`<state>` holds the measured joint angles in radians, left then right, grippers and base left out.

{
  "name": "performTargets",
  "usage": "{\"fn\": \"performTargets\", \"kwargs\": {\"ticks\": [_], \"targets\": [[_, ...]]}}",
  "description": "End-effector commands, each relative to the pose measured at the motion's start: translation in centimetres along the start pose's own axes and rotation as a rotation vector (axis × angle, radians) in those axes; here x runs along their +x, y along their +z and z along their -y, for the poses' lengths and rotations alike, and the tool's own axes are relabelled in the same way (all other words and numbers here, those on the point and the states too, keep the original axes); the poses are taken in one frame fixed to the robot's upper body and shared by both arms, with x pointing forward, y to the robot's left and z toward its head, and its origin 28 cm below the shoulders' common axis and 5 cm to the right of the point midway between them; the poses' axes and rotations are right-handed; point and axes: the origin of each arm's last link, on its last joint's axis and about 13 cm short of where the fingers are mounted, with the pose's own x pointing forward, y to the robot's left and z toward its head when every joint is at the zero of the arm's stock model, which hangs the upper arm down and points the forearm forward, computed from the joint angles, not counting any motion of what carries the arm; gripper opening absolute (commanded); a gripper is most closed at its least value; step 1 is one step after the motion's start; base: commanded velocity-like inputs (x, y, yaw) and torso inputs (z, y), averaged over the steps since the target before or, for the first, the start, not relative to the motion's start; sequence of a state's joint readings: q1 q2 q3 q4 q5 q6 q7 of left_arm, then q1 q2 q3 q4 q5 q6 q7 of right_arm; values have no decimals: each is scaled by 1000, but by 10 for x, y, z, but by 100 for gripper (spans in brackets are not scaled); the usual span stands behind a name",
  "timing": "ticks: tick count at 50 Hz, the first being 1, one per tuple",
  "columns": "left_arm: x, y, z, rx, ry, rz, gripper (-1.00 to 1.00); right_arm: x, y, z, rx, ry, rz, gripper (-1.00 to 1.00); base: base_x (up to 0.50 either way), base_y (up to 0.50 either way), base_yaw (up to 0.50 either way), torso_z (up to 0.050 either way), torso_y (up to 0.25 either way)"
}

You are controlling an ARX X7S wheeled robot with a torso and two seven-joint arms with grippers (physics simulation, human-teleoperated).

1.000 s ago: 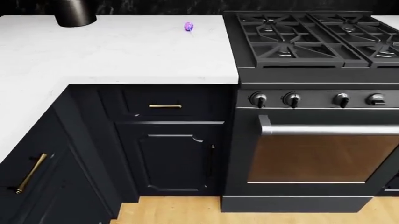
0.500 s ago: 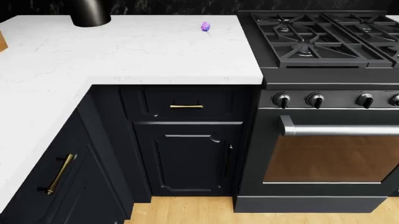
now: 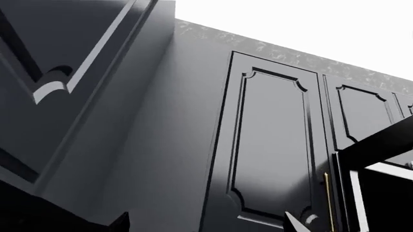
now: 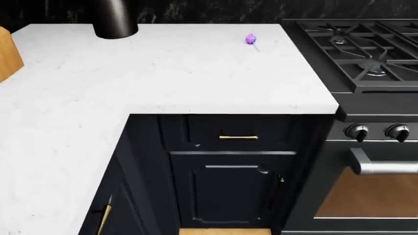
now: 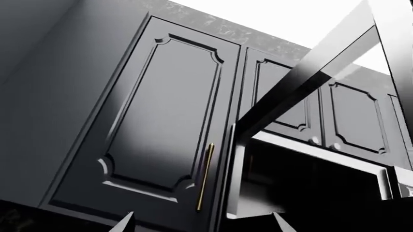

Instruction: Close the microwave door

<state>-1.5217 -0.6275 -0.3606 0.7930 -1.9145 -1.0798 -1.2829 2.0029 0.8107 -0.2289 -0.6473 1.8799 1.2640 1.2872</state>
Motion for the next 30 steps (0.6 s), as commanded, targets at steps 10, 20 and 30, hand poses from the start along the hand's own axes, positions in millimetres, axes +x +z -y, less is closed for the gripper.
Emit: {"fn": "performTargets", "kwargs": {"ticks": [10,20,30], "targets": [[-1,0,0,2,-3,0,100,0,1,0,1,0,3,100,360,445,0,0,1],[-1,0,1,2,-4,0,100,1,1,0,17,1,3,100,221,269,0,0,0],[-1,0,1,2,-5,0,100,1,0,1,19,0,0,100,85,-296,0,0,1]]}}
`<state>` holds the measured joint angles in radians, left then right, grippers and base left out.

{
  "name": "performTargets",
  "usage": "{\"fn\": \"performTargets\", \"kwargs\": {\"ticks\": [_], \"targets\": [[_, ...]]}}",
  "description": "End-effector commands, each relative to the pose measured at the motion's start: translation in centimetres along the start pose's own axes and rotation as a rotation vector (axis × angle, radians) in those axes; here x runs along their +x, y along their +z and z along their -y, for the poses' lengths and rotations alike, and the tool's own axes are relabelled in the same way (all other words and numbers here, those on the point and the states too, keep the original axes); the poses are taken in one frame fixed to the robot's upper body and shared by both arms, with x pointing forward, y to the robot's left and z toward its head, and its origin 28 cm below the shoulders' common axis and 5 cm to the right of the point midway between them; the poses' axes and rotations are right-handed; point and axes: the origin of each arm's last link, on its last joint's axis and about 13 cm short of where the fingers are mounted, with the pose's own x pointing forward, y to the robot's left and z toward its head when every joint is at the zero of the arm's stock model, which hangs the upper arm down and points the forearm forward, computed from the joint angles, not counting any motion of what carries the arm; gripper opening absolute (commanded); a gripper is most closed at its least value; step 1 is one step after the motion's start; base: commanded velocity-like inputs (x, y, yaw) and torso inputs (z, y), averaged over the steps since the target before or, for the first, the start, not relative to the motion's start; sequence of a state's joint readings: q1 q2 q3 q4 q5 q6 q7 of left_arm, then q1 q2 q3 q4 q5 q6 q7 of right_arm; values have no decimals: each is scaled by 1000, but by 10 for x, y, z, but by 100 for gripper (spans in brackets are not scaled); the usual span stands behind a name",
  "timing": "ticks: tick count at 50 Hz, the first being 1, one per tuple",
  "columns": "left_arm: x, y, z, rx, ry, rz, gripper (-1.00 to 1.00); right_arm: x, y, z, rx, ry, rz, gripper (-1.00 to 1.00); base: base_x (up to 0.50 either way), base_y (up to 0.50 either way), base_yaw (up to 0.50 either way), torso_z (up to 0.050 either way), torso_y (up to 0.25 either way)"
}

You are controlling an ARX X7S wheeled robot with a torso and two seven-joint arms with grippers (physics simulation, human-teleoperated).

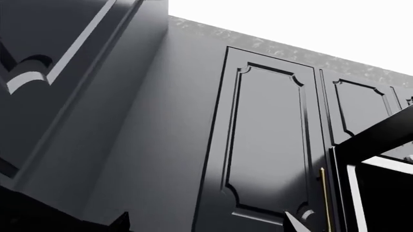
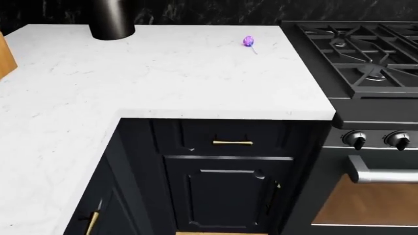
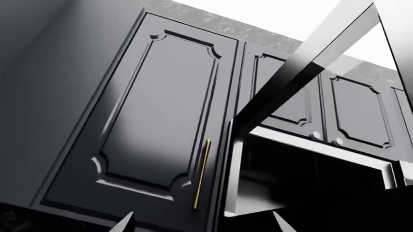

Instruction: Close the microwave door

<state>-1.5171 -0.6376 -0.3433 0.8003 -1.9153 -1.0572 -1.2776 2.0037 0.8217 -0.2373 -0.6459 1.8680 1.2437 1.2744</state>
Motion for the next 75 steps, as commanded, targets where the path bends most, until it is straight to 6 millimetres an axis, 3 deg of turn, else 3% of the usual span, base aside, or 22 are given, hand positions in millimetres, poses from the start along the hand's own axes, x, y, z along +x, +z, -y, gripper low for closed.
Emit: {"fn": "performTargets", "kwargs": {"ticks": [1,7,66,75], "targets": [[0,0,0,3,7,4,100,0,0,0,9,2,-2,100,0,0,0,0,0],[0,0,0,2,6,4,100,-1,1,-1,2,7,13,100,44,1,0,0,0],[0,1,0,6,3,8,100,0,-1,0,12,11,-4,100,494,-29,0,0,2],[-1,2,0,6,3,9,100,0,-1,0,7,2,-10,100,37,-6,0,0,4]]}}
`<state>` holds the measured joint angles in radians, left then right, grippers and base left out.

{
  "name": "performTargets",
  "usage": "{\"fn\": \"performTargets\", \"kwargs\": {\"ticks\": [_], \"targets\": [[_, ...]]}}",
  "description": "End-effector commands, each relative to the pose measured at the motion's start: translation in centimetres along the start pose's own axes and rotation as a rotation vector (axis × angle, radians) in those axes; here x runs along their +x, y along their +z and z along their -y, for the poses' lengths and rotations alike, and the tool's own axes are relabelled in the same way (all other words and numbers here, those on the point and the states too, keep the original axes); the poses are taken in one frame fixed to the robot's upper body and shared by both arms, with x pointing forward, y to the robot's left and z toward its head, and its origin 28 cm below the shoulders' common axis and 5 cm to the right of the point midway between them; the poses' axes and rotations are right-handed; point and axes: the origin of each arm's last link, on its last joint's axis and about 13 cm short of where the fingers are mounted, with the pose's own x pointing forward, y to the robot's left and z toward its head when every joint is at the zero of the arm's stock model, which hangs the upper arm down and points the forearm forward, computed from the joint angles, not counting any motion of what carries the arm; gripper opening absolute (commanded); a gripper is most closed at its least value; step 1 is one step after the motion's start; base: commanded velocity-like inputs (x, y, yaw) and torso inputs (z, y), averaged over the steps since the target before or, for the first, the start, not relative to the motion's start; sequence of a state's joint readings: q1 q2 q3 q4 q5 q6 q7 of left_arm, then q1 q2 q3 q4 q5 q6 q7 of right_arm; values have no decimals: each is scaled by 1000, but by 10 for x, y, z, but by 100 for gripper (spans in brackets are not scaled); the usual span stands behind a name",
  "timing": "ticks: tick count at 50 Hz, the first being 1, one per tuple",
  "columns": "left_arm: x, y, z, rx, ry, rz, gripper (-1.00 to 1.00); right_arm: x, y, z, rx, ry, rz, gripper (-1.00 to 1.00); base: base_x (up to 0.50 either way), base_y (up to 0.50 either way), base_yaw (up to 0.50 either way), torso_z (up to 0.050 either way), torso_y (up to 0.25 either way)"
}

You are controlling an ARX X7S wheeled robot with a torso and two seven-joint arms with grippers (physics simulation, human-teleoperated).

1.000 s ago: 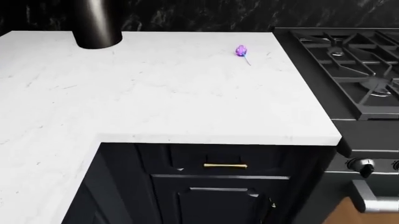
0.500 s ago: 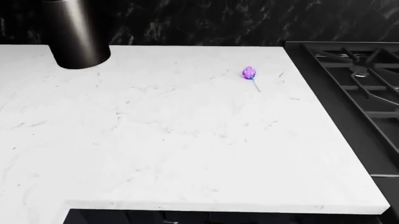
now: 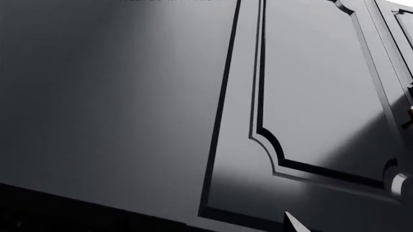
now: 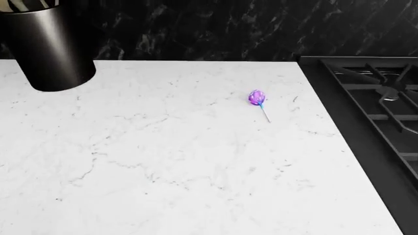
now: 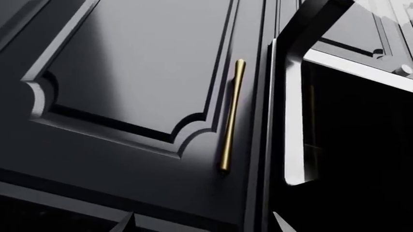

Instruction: Close the microwave door

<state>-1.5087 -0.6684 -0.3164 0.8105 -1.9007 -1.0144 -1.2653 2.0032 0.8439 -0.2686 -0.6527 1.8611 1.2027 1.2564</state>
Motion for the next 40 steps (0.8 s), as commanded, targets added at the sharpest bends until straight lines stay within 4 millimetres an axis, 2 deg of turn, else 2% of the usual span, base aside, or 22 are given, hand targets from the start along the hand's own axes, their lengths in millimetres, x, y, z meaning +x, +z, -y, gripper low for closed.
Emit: {"fn": "performTargets", "kwargs": {"ticks": [1,22,40], "targets": [[0,1,0,0,3,6,100,0,0,0,1,-9,-5,100,0,0,0,0,0],[0,0,0,6,7,5,100,3,6,-2,23,-15,-12,100,0,0,0,0,0],[1,-1,-1,8,7,4,100,24,24,2,45,-21,20,100,0,0,0,0,0]]}}
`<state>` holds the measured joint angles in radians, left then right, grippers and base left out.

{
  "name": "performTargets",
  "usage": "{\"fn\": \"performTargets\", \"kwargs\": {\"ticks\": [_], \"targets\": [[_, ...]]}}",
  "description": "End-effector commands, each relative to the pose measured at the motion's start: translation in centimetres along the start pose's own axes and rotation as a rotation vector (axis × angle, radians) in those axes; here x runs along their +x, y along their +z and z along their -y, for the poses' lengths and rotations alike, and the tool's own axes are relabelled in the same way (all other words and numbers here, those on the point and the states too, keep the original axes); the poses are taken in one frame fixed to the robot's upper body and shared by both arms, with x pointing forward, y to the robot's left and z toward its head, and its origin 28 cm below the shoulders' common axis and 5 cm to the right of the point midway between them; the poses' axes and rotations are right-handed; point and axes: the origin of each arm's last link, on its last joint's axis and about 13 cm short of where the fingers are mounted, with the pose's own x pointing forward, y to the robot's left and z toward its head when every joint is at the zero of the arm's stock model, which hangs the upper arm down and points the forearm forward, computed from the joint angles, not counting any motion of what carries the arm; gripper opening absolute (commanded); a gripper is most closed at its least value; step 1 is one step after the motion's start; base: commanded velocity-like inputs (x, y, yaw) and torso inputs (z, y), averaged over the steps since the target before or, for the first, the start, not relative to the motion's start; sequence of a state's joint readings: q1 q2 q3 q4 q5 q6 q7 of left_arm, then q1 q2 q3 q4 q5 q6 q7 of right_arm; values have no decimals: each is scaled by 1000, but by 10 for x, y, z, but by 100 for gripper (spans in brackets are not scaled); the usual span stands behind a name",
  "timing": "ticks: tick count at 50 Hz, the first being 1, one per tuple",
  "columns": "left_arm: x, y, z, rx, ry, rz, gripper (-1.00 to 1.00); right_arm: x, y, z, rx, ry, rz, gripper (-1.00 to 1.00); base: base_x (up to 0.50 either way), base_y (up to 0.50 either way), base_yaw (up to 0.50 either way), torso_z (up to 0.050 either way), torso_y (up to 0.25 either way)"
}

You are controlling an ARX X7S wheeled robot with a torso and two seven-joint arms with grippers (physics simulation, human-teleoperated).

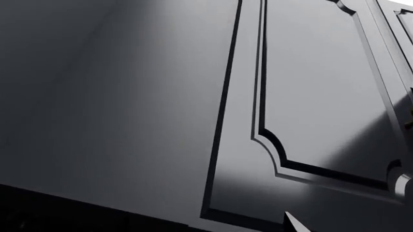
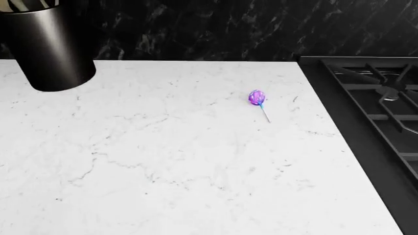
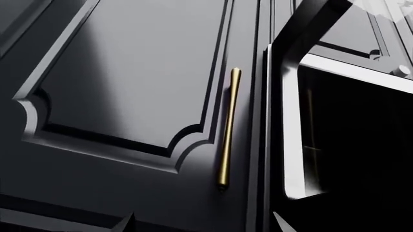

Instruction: Close the microwave door

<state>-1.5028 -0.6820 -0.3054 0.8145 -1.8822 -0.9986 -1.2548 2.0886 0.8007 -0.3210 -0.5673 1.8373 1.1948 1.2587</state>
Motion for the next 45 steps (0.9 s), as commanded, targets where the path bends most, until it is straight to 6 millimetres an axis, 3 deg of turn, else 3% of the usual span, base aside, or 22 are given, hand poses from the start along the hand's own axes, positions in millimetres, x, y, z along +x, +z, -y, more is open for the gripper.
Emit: {"fn": "performTargets", "kwargs": {"ticks": [1,20,45], "targets": [[1,0,0,1,1,-1,100,12,11,2,12,-7,17,100,0,0,0,0,0],[1,-2,-1,-1,4,-6,100,46,32,6,2,-12,48,100,0,0,0,0,0],[1,0,0,-1,1,-4,100,75,30,20,-3,-61,22,100,0,0,0,0,0]]}}
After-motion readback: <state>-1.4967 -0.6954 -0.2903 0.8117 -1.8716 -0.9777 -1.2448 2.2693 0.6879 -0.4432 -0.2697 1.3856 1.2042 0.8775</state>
